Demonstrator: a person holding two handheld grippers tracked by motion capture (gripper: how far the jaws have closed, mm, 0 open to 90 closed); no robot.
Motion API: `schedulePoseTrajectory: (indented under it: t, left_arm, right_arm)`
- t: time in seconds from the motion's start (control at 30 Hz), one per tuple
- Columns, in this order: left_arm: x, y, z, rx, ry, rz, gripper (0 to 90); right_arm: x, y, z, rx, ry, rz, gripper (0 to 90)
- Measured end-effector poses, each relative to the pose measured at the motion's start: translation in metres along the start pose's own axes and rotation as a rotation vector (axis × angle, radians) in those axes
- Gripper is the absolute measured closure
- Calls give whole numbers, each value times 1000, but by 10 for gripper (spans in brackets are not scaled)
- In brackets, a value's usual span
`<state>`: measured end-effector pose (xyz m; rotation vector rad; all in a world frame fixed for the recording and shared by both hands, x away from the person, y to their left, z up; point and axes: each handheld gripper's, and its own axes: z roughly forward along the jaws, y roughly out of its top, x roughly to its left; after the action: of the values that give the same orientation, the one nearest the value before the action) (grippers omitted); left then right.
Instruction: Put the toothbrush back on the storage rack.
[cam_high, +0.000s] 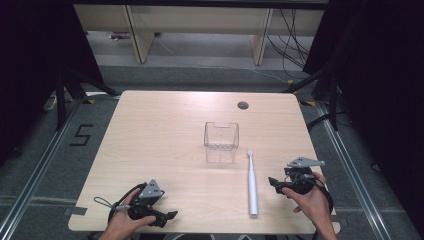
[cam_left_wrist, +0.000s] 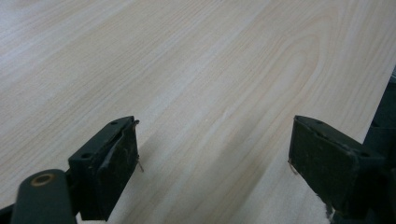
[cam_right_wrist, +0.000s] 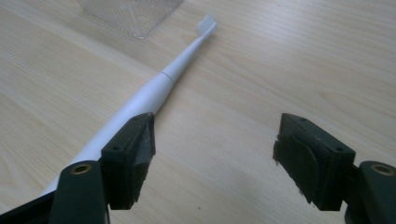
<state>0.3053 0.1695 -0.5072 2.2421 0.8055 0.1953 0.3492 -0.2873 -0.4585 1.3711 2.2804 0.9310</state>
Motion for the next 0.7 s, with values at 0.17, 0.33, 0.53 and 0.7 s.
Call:
schedulePoseTrajectory:
  t: [0.17,0.33,0.53,0.7]
  left_arm:
    - [-1,0,1,4,-7,3,151]
    - [0,0,0,0,-4,4,151]
    - [-2,0,1,-11,-17,-8,150]
    - [-2,0,1,-7,-18,-9,150]
  right_arm:
    - [9,17,6,15,29,-53,297]
    - [17,28,13,39,48,-86,307]
    - [26,33,23,80,75,-109,310]
    - [31,35,31,121,79,-137,312]
